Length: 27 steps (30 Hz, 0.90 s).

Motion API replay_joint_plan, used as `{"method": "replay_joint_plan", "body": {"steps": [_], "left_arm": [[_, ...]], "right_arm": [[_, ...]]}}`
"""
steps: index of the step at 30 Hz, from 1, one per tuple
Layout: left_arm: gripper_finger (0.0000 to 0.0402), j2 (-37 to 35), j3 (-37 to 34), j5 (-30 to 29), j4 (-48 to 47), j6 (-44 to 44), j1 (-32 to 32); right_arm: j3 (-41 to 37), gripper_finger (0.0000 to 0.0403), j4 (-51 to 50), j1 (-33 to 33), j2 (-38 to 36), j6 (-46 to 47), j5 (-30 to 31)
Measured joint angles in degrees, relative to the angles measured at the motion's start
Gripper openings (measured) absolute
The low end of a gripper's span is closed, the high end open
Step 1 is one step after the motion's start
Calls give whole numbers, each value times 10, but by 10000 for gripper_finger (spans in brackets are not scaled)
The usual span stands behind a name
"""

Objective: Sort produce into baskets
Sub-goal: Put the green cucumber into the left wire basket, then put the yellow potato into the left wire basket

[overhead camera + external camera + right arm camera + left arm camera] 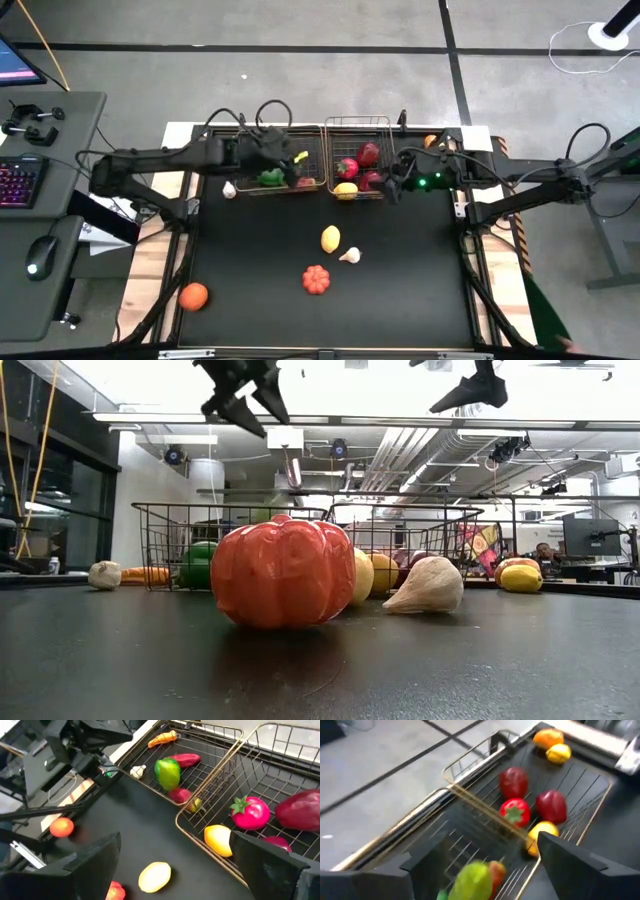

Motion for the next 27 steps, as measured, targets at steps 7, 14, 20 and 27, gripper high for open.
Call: {"method": "replay_joint_plan", "body": {"steps": [7, 14, 20, 27], "left_arm": [[299, -14, -70, 75, 84, -32, 54], [299, -76, -124, 225, 193, -10, 23], [298, -179, -174, 199, 309, -19, -26], [298, -290, -262, 179, 415, -38, -46]], "right_arm": [[0, 365, -2, 0, 5, 18, 13], [0, 365, 10, 0, 29, 33, 11], [0, 365, 34, 1, 63, 27, -7], [0, 365, 46, -17, 75, 9, 109]]}}
